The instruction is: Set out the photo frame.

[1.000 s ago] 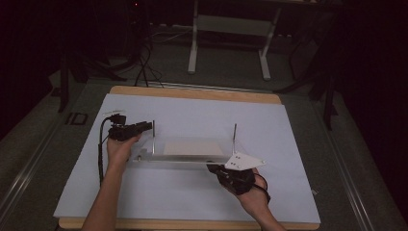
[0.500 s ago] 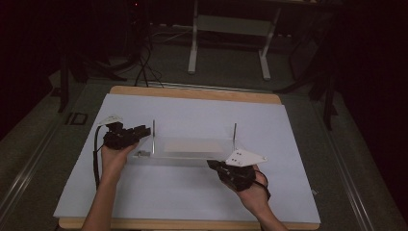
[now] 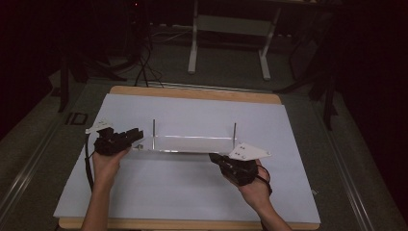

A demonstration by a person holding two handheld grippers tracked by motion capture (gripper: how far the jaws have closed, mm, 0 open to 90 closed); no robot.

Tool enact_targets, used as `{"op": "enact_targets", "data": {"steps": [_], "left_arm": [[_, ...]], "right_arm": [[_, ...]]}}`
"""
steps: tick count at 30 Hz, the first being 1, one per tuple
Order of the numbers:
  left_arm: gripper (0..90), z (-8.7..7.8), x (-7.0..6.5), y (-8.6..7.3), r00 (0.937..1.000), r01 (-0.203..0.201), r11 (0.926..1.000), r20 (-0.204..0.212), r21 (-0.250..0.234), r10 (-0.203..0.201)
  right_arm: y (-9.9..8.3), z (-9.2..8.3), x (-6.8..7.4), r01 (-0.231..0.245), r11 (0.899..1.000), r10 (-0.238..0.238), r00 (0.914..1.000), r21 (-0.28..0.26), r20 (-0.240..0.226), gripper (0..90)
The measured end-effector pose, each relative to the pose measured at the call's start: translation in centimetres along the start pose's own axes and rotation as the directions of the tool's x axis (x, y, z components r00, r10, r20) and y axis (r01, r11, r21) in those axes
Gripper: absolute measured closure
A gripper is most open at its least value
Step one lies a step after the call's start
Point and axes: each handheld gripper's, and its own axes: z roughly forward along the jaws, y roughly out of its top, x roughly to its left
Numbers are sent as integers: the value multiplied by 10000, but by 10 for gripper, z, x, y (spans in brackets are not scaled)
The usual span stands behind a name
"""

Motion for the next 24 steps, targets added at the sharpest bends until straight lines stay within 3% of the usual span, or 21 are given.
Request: {"op": "enact_targets", "data": {"steps": [9, 13, 15, 24], "left_arm": [[657, -12, -6, 4, 9985, -542, 9985, -86, -41, 542], [604, -16, -7, 1, 9982, -563, 9984, -233, -95, 561], [597, -18, -6, -1, 9989, -460, 9988, -86, -180, 459], [512, -18, -7, -7, 9970, -778, 9969, 9, -119, 778]], "right_arm": [[8, -1, -4, -125, 9997, 127, 9999, -201, 95, 900], [12, 0, -7, -130, 9997, 132, 9999, -209, 107, 900], [13, 0, -8, -159, 9996, 161, 9998, -213, 108, 900], [22, 0, -15, -365, 9985, 366, 9993, -405, 15, 900]]}}
